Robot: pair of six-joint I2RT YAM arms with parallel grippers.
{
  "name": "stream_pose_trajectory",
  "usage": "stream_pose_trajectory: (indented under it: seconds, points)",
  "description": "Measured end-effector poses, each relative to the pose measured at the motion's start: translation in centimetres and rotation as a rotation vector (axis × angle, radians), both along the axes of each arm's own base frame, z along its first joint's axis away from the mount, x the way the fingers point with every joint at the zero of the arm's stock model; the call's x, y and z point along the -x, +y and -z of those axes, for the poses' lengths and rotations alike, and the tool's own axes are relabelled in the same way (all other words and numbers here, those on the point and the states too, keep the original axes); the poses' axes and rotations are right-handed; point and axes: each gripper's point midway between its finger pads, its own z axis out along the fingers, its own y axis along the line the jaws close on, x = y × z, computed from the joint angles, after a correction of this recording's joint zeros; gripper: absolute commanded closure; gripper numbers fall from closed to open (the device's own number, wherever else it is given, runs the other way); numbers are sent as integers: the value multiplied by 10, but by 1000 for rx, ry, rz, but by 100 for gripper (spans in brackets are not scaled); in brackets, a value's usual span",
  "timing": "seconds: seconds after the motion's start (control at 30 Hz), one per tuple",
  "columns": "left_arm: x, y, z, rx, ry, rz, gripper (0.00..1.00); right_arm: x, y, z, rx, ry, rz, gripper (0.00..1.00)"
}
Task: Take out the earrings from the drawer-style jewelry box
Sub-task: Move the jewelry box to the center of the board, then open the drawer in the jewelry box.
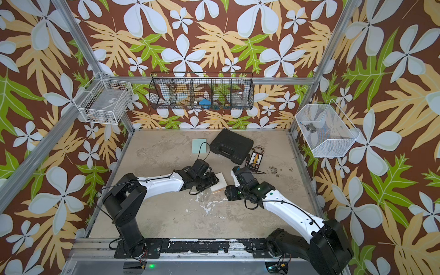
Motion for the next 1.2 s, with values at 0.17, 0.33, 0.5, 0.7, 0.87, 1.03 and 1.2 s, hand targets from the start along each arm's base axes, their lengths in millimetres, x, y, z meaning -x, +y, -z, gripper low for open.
stream_pose_trajectory:
  seconds: [0.17, 0.33, 0.5, 0.7, 0.87, 1.03, 1.2]
  points:
    - [6, -5, 11, 2, 35, 44, 34, 6, -7, 15, 20, 19, 25, 40]
    - [9, -15, 5, 47, 35, 90, 35, 9, -8, 28, 13, 38, 39, 45]
    - [5, -14, -1, 45, 11, 116, 35, 6, -2, 35, -10, 42, 32, 48]
    - [-8, -10, -2, 4, -32, 140, 38, -5, 5, 42, -19, 26, 26, 57]
    - [-3, -6, 10, -32, -10, 159, 46, -11, 12, 51, -28, 34, 17, 62]
    - [-4, -12, 11, -9, -9, 176, 47, -22, 16, 55, -46, 17, 20, 66]
    - [-6, -15, 11, 3, -16, 179, 51, -30, 22, 61, -64, 20, 16, 67]
